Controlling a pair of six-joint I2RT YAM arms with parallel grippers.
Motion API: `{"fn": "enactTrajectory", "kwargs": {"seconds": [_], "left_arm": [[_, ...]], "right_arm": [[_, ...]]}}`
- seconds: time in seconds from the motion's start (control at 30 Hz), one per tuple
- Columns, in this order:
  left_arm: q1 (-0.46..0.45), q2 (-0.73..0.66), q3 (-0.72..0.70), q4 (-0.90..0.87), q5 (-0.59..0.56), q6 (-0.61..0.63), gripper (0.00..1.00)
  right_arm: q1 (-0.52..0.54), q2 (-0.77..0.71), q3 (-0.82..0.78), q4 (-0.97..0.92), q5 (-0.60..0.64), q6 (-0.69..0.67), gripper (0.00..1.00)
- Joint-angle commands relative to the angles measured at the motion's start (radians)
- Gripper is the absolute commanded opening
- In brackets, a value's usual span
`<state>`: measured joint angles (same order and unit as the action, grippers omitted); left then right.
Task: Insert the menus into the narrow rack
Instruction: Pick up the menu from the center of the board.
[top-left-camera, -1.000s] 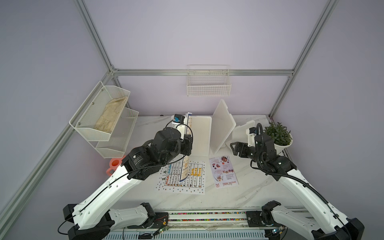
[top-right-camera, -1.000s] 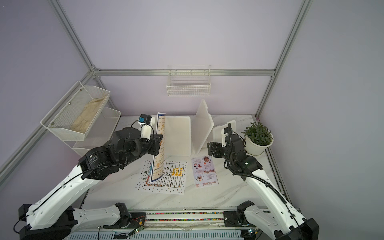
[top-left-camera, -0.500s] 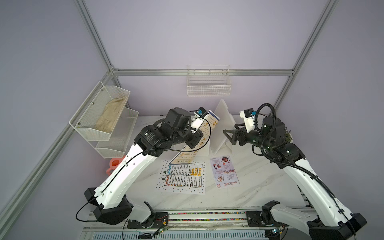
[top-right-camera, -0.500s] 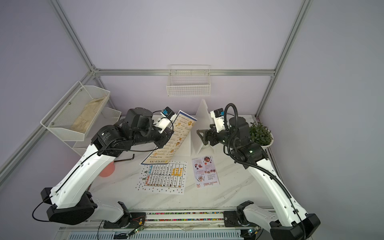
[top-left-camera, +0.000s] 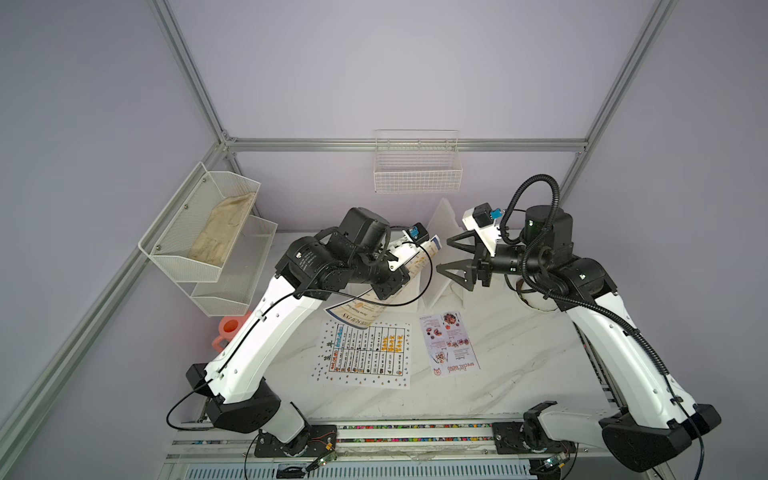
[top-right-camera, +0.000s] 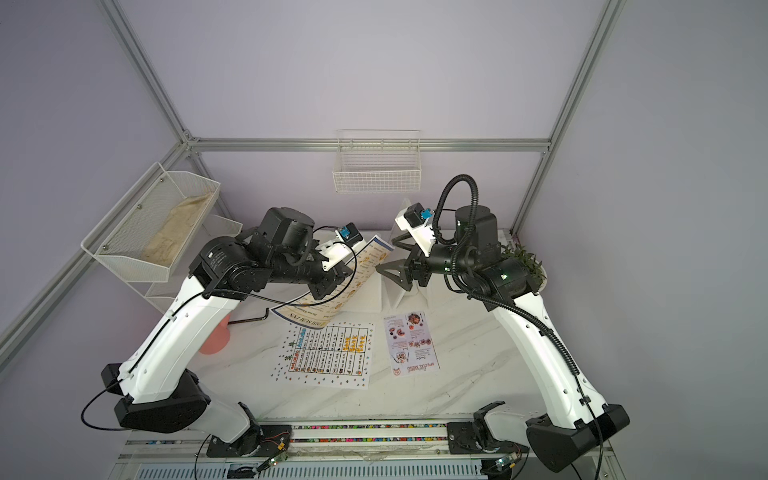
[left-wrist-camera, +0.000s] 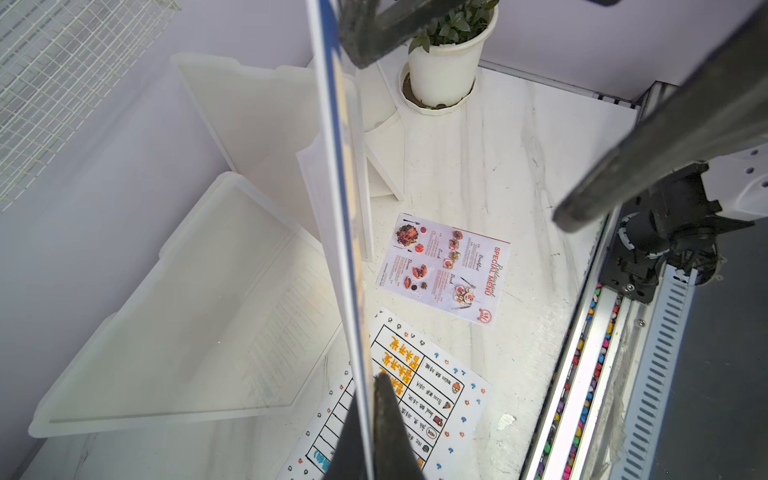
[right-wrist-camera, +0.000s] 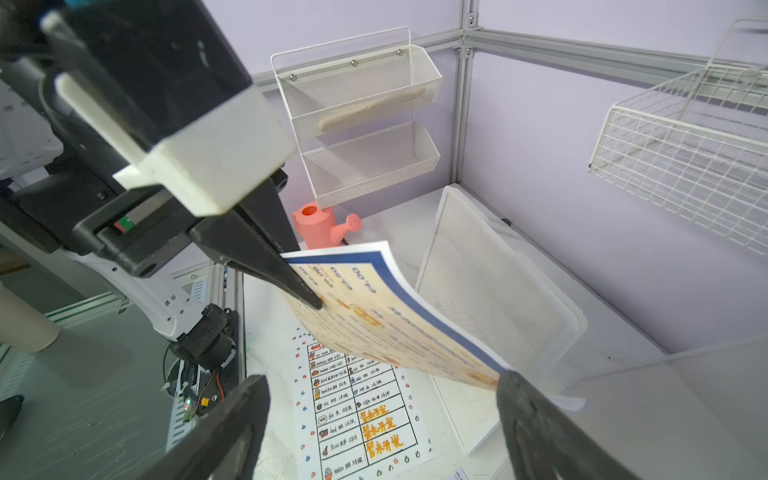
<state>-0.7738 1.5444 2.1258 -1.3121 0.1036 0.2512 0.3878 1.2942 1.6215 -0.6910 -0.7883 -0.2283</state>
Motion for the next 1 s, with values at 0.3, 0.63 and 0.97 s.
{"fn": "enactTrajectory", "kwargs": {"seconds": [0.3,0.63,0.97], "left_arm": [[-0.032,-0.017,0.055,-0.064,0.049,0.059,0.0],[-0.033,-0.016,0.077,-0.055,0.009,0.066,0.0],[-0.033,-0.023,0.087,-0.044,-0.033,0.066,0.0]], "right_arm": [[-0.005,0.144,0.163,-0.185,-0.237,-0.149,0.87],[-0.006,0.144,0.119,-0.237,-0.365,-0.18,0.75],[-0.006,0.151,0.098,-0.238,-0.341,-0.18,0.62]]}}
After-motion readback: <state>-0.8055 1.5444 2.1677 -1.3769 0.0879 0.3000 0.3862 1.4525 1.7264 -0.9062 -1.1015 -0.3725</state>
